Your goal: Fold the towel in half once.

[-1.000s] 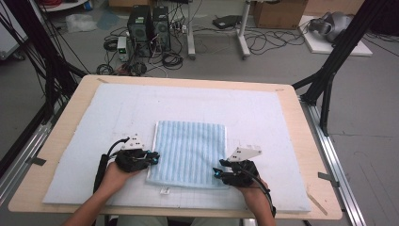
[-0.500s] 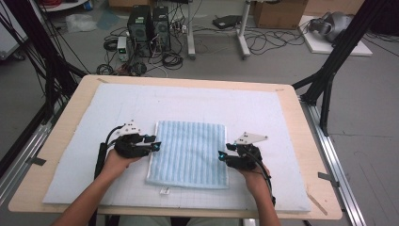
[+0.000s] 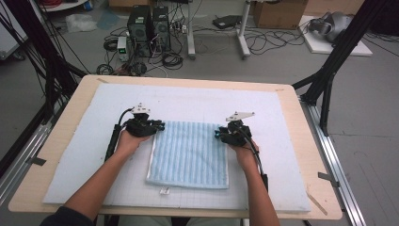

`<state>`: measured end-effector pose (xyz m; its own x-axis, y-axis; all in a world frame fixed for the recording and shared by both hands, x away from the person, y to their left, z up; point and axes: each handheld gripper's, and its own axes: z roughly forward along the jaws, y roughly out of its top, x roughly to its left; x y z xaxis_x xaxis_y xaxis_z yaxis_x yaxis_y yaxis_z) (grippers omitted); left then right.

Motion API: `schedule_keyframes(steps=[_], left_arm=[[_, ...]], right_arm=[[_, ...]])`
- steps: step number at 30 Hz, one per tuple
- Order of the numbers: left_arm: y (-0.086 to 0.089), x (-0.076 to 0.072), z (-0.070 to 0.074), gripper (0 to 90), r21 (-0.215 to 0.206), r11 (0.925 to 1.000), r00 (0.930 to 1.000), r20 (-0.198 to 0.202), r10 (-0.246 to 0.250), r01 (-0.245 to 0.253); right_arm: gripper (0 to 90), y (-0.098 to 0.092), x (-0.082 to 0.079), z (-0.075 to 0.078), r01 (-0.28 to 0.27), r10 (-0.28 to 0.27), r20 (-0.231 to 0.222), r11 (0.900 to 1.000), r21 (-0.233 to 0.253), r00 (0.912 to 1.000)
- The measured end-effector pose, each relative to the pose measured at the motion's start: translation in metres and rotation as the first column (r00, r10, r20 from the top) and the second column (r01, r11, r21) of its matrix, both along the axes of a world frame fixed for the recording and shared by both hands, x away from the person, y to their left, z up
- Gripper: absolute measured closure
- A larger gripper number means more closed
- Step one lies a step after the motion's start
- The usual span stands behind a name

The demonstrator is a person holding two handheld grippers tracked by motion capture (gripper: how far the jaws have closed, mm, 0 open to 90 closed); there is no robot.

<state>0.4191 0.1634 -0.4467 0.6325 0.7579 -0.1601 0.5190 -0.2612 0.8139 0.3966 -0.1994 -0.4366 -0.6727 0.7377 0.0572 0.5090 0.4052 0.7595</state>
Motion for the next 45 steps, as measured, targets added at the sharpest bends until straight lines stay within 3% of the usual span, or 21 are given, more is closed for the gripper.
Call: schedule_keyframes(steps=[1, 3, 6, 11, 14, 18, 21, 24, 28, 30, 33, 35, 37, 40, 45], left_arm=[[0.000, 0.003, -0.003, 73.5, 0.016, 0.9999, 0.9997, -0.023, 0.006, -0.006], [0.001, 0.005, -0.005, 74.7, 0.002, 0.9998, 0.9994, -0.028, 0.019, -0.019], [-0.001, 0.004, -0.004, 75.2, 0.046, 0.9989, 0.9999, -0.002, 0.012, -0.012], [-0.001, 0.005, -0.005, 79.3, 0.054, 0.9981, 0.9996, 0.003, 0.030, -0.030], [-0.002, 0.004, -0.004, 79.7, 0.062, 0.9976, 0.9995, 0.009, 0.030, -0.030], [0.001, 0.004, -0.003, 75.7, 0.051, 0.9985, 0.9998, 0.003, 0.021, -0.021], [0.008, 0.000, 0.002, 70.0, 0.006, 0.9999, 0.9999, -0.004, -0.012, 0.012], [0.016, -0.009, 0.009, 65.4, -0.049, 0.9973, 0.9976, 0.044, -0.053, 0.055], [0.030, -0.022, 0.014, 51.9, -0.137, 0.9856, 0.9920, 0.092, -0.087, 0.099], [0.035, -0.026, 0.016, 47.3, -0.164, 0.9788, 0.9901, 0.087, -0.110, 0.123], [0.040, -0.032, 0.020, 33.4, -0.208, 0.9703, 0.9885, 0.113, -0.101, 0.123], [0.043, -0.037, 0.022, 26.0, -0.222, 0.9672, 0.9866, 0.132, -0.096, 0.123], [0.045, -0.043, 0.022, 21.3, -0.218, 0.9650, 0.9797, 0.167, -0.110, 0.146], [0.049, -0.052, 0.023, 20.3, -0.223, 0.9644, 0.9717, 0.217, -0.094, 0.143], [0.053, -0.055, 0.025, 18.7, -0.245, 0.9619, 0.9703, 0.234, -0.062, 0.121]], right_arm=[[69.5, 0.001, 0.003, -0.002, 0.001, -0.001, -0.007, 1.000, -0.010, 1.0000], [68.9, 0.003, 0.008, -0.006, 0.007, -0.008, -0.024, 0.999, -0.037, 0.9997], [69.5, 0.002, 0.011, -0.009, 0.022, -0.023, -0.029, 1.000, -0.015, 0.9993], [69.4, -0.004, 0.012, -0.009, 0.048, -0.048, -0.021, 0.998, -0.029, 0.9986], [68.9, -0.010, 0.012, -0.009, 0.069, -0.070, -0.028, 0.998, -0.009, 0.9972], [61.8, -0.010, 0.008, -0.005, 0.082, -0.083, -0.016, 0.995, -0.053, 0.9964], [57.6, -0.016, 0.002, 0.001, 0.074, -0.074, -0.011, 0.997, -0.035, 0.9972], [49.6, -0.024, -0.008, 0.012, 0.065, -0.065, 0.032, 0.998, -0.006, 0.9974], [36.2, -0.034, -0.026, 0.020, 0.081, -0.085, 0.080, 0.996, 0.048, 0.9932], [30.8, -0.040, -0.034, 0.020, 0.098, -0.103, 0.086, 0.993, 0.062, 0.9910], [24.7, -0.046, -0.046, 0.021, 0.102, -0.109, 0.102, 0.992, 0.070, 0.9887], [18.3, -0.048, -0.052, 0.020, 0.116, -0.121, 0.110, 0.992, 0.055, 0.9865], [12.9, -0.049, -0.056, 0.019, 0.136, -0.139, 0.092, 0.990, 0.038, 0.9860], [11.3, -0.050, -0.061, 0.017, 0.138, -0.140, 0.098, 0.990, 0.023, 0.9853], [11.3, -0.056, -0.064, 0.020, 0.140, -0.145, 0.125, 0.989, 0.050, 0.9814]])
